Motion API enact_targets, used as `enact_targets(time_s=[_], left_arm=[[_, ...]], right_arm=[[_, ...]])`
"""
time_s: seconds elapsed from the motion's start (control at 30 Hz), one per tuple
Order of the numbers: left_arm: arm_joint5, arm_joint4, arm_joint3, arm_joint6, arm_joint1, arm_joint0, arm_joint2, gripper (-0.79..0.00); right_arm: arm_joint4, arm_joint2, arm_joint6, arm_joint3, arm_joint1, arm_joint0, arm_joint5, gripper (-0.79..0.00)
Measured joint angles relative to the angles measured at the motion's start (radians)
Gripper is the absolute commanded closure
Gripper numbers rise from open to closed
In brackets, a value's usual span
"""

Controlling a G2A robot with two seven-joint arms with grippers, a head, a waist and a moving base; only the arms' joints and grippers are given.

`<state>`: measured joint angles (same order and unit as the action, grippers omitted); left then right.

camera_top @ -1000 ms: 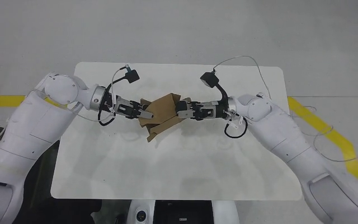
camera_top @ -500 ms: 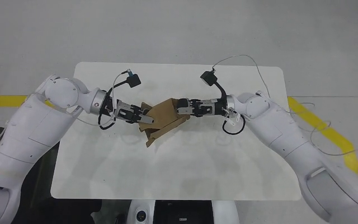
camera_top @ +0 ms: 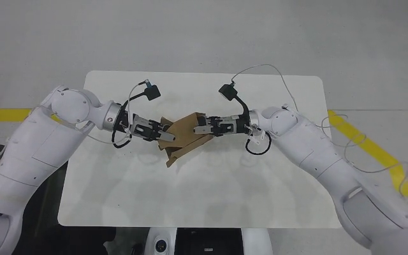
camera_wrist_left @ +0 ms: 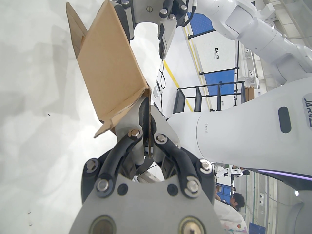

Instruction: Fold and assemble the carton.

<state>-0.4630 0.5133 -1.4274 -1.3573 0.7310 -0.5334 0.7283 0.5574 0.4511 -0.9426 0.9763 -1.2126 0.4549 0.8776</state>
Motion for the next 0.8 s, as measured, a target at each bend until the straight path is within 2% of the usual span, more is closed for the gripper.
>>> enact_targets(time_s=[0.13,0.63,0.8], left_arm=[[-0.001,0.000,0.001,0.001,-0.001,0.001,-0.006,0.000],[0.000,-0.008,-0.004,0.000,-0.003,0.010,-0.031,0.000],[-0.001,-0.012,-0.006,0.001,-0.005,0.013,-0.039,0.000]], right_arm=[[0.024,-0.013,-0.002,0.003,-0.002,-0.004,-0.002,-0.268],[0.060,-0.067,-0.013,0.011,-0.005,-0.027,-0.013,-0.209],[0.066,-0.085,-0.012,0.008,-0.006,-0.035,-0.012,-0.117]])
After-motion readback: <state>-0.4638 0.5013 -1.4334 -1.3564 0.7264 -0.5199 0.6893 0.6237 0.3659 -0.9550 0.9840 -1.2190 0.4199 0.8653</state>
